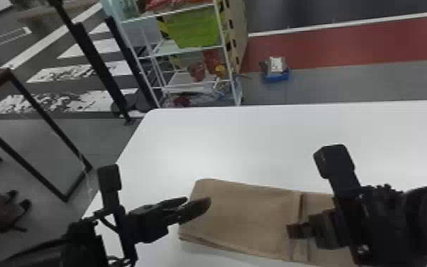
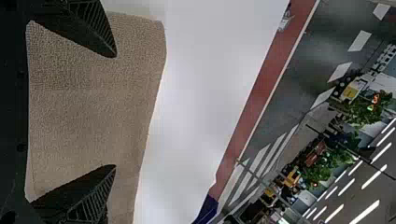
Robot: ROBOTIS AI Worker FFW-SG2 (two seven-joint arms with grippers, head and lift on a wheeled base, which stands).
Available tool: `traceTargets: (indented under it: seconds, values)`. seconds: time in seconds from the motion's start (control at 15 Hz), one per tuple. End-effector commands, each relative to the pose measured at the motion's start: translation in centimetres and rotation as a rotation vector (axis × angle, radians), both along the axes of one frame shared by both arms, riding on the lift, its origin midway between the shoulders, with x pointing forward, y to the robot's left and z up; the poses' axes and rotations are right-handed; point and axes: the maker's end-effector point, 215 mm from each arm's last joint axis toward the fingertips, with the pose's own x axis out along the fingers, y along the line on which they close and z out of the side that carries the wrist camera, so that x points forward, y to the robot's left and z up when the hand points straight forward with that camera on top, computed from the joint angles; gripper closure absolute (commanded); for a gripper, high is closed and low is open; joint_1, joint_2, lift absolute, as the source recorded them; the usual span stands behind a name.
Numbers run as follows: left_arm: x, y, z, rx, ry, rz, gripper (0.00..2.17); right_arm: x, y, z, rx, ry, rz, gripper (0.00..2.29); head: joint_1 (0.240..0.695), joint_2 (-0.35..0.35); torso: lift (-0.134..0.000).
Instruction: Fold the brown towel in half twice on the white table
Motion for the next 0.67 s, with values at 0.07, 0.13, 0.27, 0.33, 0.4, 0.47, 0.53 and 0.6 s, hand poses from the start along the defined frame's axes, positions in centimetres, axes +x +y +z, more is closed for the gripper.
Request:
traceTargets:
  seconds: [0.07,0.13,0.27,0.33,0.4,0.47,0.53,0.6]
  values:
    - [0.0,-0.1,0.1,-0.003,-0.002,0.001,0.04,-0.6,0.3,0.4,0.016,0.004,0.014,0.94,0.695,0.35,-0.124]
    - [0.0,-0.2,0.1,-0.003,-0.002,0.0,0.04,-0.5,0.3,0.6,0.018,0.0,0.014,0.96,0.695,0.35,-0.124]
    - [0.0,-0.1,0.1,-0.003,-0.002,0.001,0.04,-0.5,0.4,0.8,0.028,-0.002,0.014,0.99,0.695,0.35,-0.124]
    - [0.0,-0.1,0.1,-0.002,-0.003,0.001,0.04,-0.4,0.4,1.0,0.029,-0.006,0.014,0.99,0.695,0.35,-0.124]
    - [0.0,-0.1,0.1,-0.003,-0.003,0.0,0.04,-0.4,0.4,1.0,0.029,-0.006,0.014,0.99,0.695,0.35,-0.124]
    - [0.0,-0.1,0.2,-0.001,-0.004,0.0,0.04,-0.4,0.5,1.1,0.033,-0.008,0.016,1.0,0.695,0.35,-0.124]
    - [0.0,-0.1,0.1,-0.002,-0.001,0.0,0.04,-0.5,0.6,1.4,0.04,-0.011,0.017,1.0,0.695,0.35,-0.124]
    - [0.0,-0.1,0.1,-0.002,-0.001,0.0,0.04,-0.6,0.8,1.8,0.055,-0.018,0.022,1.0,0.695,0.35,-0.124]
